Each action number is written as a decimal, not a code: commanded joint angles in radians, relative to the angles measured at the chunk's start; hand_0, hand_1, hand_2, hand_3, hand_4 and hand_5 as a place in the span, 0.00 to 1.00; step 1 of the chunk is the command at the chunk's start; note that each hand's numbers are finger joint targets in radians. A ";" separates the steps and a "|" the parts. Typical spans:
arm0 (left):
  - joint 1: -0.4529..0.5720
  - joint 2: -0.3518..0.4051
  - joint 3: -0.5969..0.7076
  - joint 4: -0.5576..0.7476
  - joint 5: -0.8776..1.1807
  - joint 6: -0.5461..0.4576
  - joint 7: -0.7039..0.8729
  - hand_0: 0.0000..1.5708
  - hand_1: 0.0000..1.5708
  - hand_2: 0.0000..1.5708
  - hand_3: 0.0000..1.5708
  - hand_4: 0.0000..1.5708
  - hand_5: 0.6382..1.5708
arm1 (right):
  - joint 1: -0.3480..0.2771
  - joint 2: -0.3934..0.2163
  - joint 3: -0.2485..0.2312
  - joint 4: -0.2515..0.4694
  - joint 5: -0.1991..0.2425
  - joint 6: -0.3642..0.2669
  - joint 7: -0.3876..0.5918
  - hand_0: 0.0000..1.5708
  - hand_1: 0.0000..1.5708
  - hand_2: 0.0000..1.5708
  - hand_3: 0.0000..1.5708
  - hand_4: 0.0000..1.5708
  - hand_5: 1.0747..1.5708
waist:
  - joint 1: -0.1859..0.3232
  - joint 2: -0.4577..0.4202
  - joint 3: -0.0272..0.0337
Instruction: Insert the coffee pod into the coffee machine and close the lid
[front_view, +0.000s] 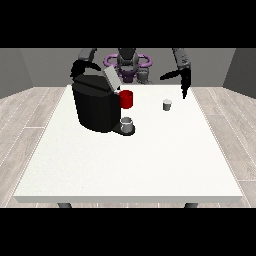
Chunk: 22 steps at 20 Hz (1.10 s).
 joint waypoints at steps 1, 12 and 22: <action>-0.088 0.032 0.025 0.127 -0.030 -0.007 0.009 0.00 0.00 0.00 0.00 0.00 1.00 | -0.018 -0.005 0.004 0.020 -0.005 0.013 0.015 0.00 0.00 0.00 0.00 0.21 1.00 | -0.018 0.014 0.0000; -0.127 0.014 -0.066 0.265 -0.190 0.020 -0.009 0.00 0.00 0.24 0.00 0.00 1.00 | -0.113 -0.010 -0.007 0.086 0.055 -0.083 0.151 0.00 0.00 0.00 0.00 0.27 1.00 | 0.024 -0.025 -0.0001; -0.212 0.047 -0.073 0.440 -0.320 0.095 -0.091 0.45 0.45 0.49 0.31 0.00 1.00 | -0.119 -0.001 -0.008 0.144 0.040 -0.051 0.041 0.00 0.00 0.00 0.00 0.25 1.00 | -0.031 0.058 0.0000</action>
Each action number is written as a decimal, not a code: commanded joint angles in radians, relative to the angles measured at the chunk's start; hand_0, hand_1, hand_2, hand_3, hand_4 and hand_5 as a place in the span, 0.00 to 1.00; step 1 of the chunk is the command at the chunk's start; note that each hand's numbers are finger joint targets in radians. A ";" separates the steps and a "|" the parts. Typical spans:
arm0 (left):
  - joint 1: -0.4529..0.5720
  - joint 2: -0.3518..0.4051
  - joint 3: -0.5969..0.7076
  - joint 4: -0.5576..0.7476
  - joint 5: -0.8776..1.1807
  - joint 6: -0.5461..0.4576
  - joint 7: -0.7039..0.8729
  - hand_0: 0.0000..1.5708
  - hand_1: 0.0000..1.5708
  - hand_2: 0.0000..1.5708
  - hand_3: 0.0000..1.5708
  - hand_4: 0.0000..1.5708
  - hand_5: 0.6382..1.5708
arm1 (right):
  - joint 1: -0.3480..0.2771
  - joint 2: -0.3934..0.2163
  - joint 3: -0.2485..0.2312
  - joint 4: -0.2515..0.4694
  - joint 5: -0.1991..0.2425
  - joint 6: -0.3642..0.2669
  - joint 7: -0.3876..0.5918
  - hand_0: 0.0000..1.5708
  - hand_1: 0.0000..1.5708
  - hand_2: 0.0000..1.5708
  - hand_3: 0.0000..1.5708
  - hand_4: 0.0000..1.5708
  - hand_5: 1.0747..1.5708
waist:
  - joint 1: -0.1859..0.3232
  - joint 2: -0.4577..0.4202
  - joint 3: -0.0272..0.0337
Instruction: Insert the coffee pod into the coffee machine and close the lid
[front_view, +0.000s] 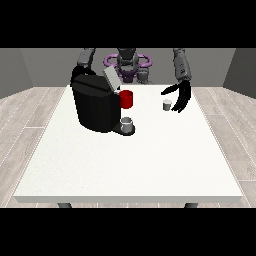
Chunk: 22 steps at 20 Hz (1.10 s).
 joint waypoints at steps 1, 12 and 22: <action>0.010 -0.001 -0.038 0.062 -0.073 0.021 -0.016 0.40 0.40 0.48 0.31 0.00 1.00 | 0.028 0.004 0.031 -0.027 0.008 0.011 0.051 0.00 0.00 0.00 0.00 0.27 1.00 | -0.017 -0.036 -0.0001; -0.053 -0.054 -0.045 0.166 -0.208 0.265 -0.124 0.46 0.46 0.55 0.41 0.15 1.00 | -0.035 0.003 0.007 -0.003 -0.009 0.005 0.004 0.00 0.00 0.00 0.00 0.33 1.00 | -0.035 0.038 -0.0003; -0.098 -0.004 -0.083 0.199 -0.311 0.254 -0.091 0.57 0.57 0.64 0.49 0.20 1.00 | -0.002 0.012 -0.033 0.100 -0.034 0.006 -0.096 0.00 0.00 0.00 0.00 0.31 1.00 | 0.002 0.014 0.0004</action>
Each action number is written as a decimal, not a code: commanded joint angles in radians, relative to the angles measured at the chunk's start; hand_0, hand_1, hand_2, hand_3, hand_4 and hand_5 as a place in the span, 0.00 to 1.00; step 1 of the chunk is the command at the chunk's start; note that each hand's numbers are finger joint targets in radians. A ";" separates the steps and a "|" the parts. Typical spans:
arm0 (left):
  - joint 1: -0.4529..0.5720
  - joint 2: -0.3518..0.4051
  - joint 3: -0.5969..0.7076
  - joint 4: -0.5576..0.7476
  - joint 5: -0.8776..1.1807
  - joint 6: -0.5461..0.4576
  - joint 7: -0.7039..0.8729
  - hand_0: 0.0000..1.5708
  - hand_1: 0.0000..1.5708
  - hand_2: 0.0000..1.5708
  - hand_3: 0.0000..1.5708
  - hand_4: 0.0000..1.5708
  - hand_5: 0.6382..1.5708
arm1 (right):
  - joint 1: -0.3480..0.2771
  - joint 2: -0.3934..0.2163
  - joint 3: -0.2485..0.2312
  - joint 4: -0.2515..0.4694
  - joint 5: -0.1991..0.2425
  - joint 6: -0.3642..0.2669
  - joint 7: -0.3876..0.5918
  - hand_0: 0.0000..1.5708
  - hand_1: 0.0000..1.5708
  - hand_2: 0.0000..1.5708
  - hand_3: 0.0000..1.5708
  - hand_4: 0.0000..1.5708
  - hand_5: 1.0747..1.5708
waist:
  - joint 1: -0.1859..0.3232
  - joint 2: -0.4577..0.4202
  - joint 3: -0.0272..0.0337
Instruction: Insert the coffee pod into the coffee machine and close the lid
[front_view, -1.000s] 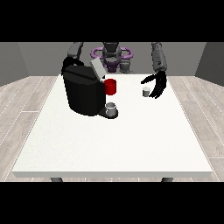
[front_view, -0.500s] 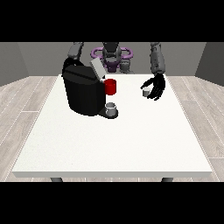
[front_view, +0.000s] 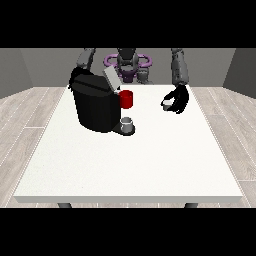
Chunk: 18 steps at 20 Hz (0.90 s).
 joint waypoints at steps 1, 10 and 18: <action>0.003 0.027 -0.009 0.066 -0.048 0.015 -0.023 0.62 0.62 0.67 0.51 0.20 1.00 | 0.010 0.020 0.034 -0.039 0.023 -0.028 0.040 0.00 0.00 0.00 0.00 0.27 1.00 | -0.018 -0.002 -0.0020; -0.105 0.025 -0.014 -0.010 -0.025 -0.129 -0.086 0.94 0.94 0.94 0.90 0.40 1.00 | 0.012 0.002 -0.034 0.078 -0.037 0.009 -0.024 0.00 0.00 0.00 0.00 0.28 1.00 | 0.022 -0.042 -0.0012; -0.187 -0.022 -0.045 -0.105 -0.040 -0.228 0.014 0.80 0.80 0.84 0.83 0.34 1.00 | 0.006 0.016 -0.022 0.153 -0.008 -0.020 -0.046 0.00 0.00 0.00 0.00 0.28 1.00 | 0.044 -0.125 -0.0011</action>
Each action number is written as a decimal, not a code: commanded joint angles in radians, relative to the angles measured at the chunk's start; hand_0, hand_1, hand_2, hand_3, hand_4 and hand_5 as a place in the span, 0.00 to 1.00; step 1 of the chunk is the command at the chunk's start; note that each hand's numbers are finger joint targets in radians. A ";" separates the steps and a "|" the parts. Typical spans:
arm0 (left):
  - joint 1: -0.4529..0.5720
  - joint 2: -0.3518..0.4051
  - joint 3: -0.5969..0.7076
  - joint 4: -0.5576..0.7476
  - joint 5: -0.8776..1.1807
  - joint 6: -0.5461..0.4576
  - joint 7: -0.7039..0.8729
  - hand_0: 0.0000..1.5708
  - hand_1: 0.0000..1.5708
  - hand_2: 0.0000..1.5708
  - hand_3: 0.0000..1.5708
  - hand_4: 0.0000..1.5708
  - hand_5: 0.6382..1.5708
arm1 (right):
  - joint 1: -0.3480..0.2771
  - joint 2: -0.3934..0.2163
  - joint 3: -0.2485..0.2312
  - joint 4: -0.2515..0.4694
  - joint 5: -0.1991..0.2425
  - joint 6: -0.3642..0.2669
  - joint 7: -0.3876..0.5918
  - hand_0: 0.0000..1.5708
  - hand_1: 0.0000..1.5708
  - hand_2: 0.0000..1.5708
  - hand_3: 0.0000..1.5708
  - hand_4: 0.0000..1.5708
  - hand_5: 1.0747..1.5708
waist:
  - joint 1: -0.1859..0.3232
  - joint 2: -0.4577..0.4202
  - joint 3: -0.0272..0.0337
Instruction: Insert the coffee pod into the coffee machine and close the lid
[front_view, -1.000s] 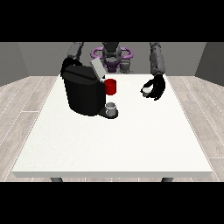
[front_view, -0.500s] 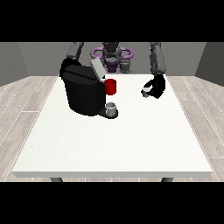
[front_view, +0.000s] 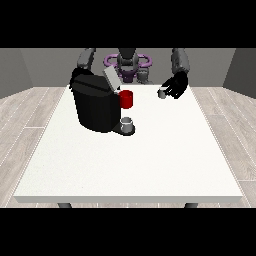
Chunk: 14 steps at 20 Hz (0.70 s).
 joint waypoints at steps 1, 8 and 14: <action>-0.081 0.003 -0.013 -0.043 0.008 -0.121 0.064 0.80 0.80 0.85 0.82 0.35 1.00 | 0.015 0.018 0.025 0.034 0.023 -0.013 0.010 0.00 0.00 0.00 0.00 0.26 1.00 | 0.003 -0.069 0.0002; -0.188 0.033 0.070 -0.009 0.011 -0.050 0.094 0.80 0.80 0.85 0.82 0.36 1.00 | -0.056 0.003 0.052 -0.053 0.001 0.046 0.000 0.00 0.00 0.00 0.00 0.30 1.00 | -0.114 0.063 -0.0004; -0.256 0.077 0.086 -0.033 0.000 -0.073 0.103 0.64 0.64 0.76 0.78 0.35 1.00 | -0.028 0.017 0.047 -0.056 0.000 0.030 -0.050 0.00 0.00 0.00 0.00 0.33 1.00 | -0.131 0.061 -0.0002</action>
